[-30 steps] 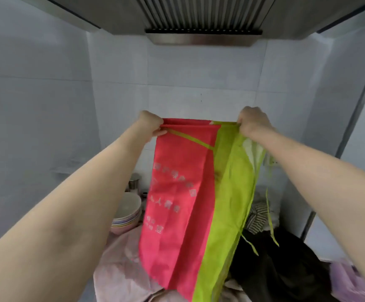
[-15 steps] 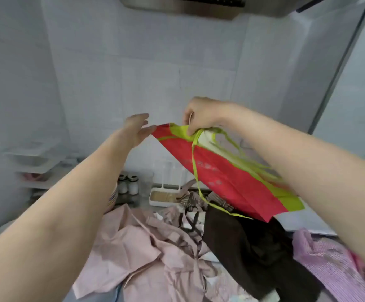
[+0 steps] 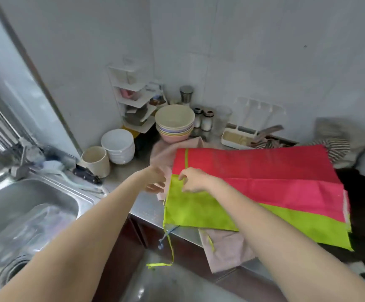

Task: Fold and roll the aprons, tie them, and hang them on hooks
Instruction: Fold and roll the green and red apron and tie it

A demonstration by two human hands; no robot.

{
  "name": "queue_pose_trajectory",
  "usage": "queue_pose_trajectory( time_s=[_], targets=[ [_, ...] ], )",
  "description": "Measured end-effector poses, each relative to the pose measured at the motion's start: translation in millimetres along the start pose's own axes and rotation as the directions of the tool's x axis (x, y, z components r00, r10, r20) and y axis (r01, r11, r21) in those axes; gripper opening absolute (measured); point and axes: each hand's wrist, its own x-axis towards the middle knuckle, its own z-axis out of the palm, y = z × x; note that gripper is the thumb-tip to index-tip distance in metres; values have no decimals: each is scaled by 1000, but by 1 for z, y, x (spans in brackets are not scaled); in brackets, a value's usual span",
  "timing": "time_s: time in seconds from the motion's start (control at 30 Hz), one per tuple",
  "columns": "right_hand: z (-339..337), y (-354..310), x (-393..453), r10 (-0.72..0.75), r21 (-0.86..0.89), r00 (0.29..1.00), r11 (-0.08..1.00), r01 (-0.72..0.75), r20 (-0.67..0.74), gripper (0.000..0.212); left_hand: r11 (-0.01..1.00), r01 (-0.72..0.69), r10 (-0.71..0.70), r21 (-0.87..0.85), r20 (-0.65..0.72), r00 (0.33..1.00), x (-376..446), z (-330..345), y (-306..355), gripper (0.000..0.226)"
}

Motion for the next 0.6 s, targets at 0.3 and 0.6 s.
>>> queue_pose_trajectory(
  time_s=[0.3, 0.6],
  targets=[
    [26, 92, -19, 176, -283, 984, 945, -161, 30, 52, 970, 58, -53, 235, -25, 998, 33, 50, -48, 23],
    [42, 84, -5, 93, -187, 996, 978, -89, 15, 102, 956, -68, 79, -286, 26, 997, 38, 60, -21, 17]
  ],
)
